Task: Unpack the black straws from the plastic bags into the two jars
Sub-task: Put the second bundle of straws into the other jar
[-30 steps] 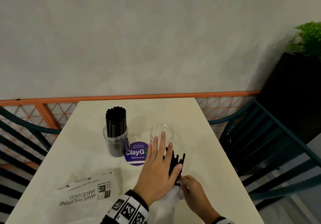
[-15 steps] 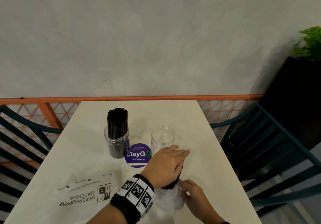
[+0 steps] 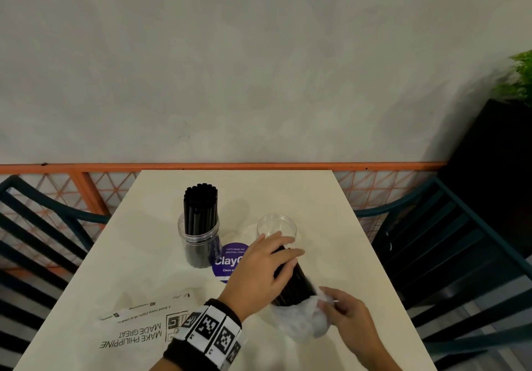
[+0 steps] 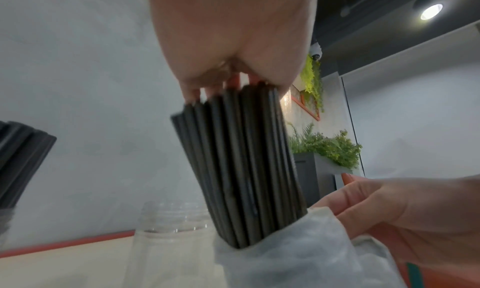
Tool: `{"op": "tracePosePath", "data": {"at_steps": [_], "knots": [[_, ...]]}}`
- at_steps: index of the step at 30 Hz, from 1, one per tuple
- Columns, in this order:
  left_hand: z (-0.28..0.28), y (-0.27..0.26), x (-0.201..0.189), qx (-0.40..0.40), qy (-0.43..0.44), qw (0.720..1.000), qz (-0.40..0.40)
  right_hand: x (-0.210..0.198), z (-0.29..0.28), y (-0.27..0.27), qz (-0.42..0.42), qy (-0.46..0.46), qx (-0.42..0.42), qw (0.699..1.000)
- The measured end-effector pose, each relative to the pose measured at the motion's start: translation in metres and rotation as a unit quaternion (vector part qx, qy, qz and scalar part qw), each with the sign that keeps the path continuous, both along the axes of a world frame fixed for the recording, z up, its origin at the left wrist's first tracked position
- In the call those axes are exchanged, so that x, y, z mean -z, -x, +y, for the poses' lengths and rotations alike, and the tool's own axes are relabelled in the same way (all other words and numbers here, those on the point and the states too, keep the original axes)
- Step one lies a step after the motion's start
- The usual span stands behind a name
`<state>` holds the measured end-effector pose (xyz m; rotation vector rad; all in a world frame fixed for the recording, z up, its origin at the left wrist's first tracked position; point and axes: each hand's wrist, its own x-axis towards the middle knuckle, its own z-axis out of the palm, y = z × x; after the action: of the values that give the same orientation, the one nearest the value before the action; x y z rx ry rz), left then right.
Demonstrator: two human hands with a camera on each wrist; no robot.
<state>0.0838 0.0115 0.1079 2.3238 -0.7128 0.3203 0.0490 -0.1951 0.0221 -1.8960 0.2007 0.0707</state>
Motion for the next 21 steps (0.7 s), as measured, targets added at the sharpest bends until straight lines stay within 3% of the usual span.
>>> {"op": "tracePosePath", "data": {"at_steps": [5,10,13,16,21], "knots": [[-0.004,-0.001,-0.021,0.009,-0.017,1.0,0.015,-0.042,-0.023,-0.008,-0.061,0.13,0.035,0.989],[-0.024,-0.01,-0.022,-0.025,-0.152,0.985,-0.082,-0.081,-0.033,-0.021,-0.119,0.236,0.071,0.962],[-0.039,-0.028,-0.01,-0.077,-0.212,0.972,-0.059,-0.095,-0.036,-0.035,-0.168,0.3,0.079,0.936],[-0.045,-0.049,0.007,-0.123,-0.177,0.976,0.031,-0.104,-0.037,-0.056,-0.219,0.344,0.081,0.91],[-0.043,-0.075,0.031,-0.135,-0.079,0.984,0.089,-0.113,-0.025,-0.089,-0.264,0.387,0.048,0.882]]}}
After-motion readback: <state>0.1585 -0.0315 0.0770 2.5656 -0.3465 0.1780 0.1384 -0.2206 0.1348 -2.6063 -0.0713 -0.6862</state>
